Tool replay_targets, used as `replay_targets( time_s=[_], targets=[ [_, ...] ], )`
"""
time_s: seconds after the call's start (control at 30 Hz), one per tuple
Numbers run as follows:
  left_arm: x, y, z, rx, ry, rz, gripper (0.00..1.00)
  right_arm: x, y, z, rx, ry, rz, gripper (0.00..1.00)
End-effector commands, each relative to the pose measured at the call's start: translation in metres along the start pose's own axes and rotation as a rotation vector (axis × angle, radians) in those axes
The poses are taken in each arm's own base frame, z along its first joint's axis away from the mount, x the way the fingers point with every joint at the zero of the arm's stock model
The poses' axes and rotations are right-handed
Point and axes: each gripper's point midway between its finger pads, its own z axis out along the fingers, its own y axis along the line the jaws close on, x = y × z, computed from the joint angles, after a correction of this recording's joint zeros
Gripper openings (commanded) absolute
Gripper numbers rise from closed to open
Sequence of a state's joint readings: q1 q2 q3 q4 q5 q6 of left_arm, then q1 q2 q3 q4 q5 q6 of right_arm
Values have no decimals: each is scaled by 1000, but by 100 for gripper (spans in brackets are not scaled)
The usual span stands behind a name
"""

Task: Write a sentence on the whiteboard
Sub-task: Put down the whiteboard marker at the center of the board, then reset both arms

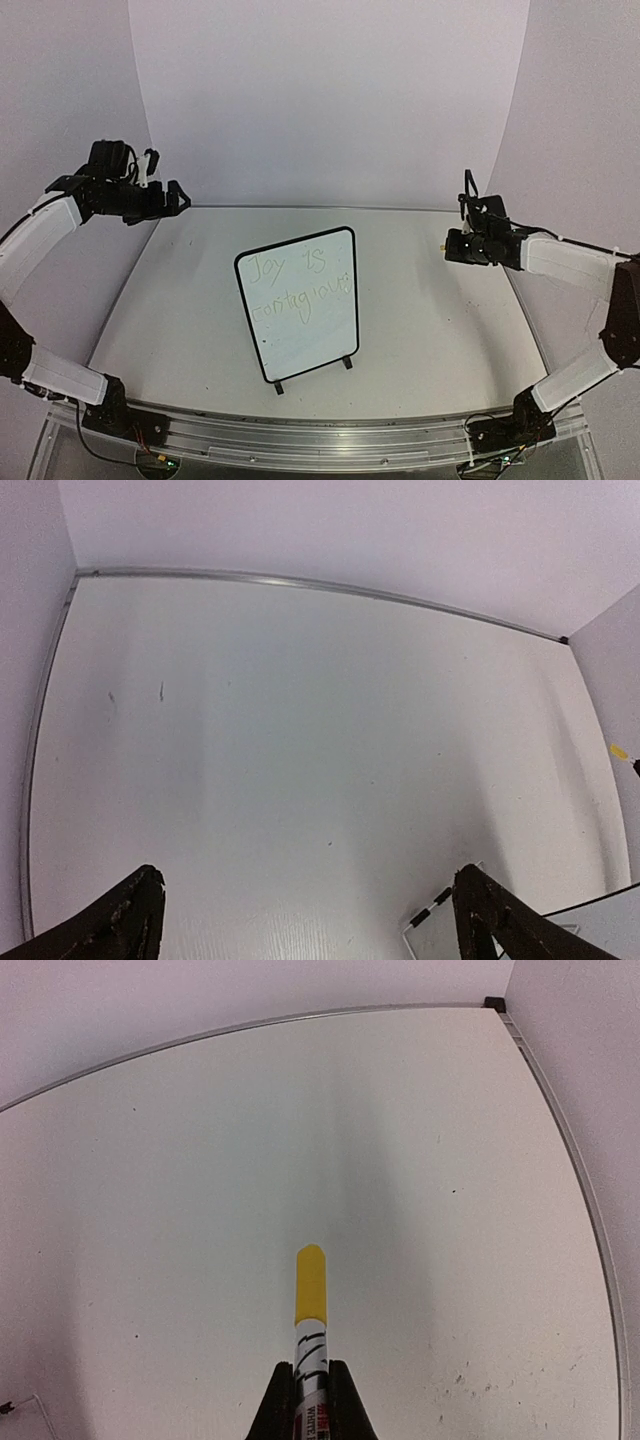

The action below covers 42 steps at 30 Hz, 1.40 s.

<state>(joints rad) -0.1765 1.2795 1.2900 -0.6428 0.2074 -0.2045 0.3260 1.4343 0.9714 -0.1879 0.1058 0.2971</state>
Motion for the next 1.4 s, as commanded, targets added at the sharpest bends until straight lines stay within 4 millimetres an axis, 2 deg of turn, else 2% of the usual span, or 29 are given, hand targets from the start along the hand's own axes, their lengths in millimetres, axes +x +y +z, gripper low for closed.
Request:
replay_targets(
  time_s=[0.0,0.13,0.27,0.53,0.67,0.77,0.97,1.03,1.1,1.37],
  targets=[
    [-14,22,-24,-86,-172,-76,99,-28,4,33,-64,-139,33,0],
    [4,43,-28,-170,-222,-139,99,-5,-9,57,-26,-90,47,4],
    [16,56,-28,-218,-255,-175,99,13,-18,62,-4,-64,60,19],
    [28,70,-18,-274,-248,-174,100,22,-27,49,17,-71,81,53],
    [29,75,-9,-278,-285,-164,99,20,-31,37,22,-91,48,75],
    [30,85,0,-308,-295,-141,100,16,-36,28,14,-102,18,84],
    [30,110,7,-371,-415,-112,100,3,-71,4,44,-183,31,87],
    [30,119,6,-414,-472,-87,100,-2,-78,-5,48,-237,30,87],
    [39,127,11,-452,-481,-48,100,-2,-83,-15,52,-285,29,87],
    [68,142,20,-492,-509,-15,99,14,-103,-47,120,-438,33,87]
  ],
)
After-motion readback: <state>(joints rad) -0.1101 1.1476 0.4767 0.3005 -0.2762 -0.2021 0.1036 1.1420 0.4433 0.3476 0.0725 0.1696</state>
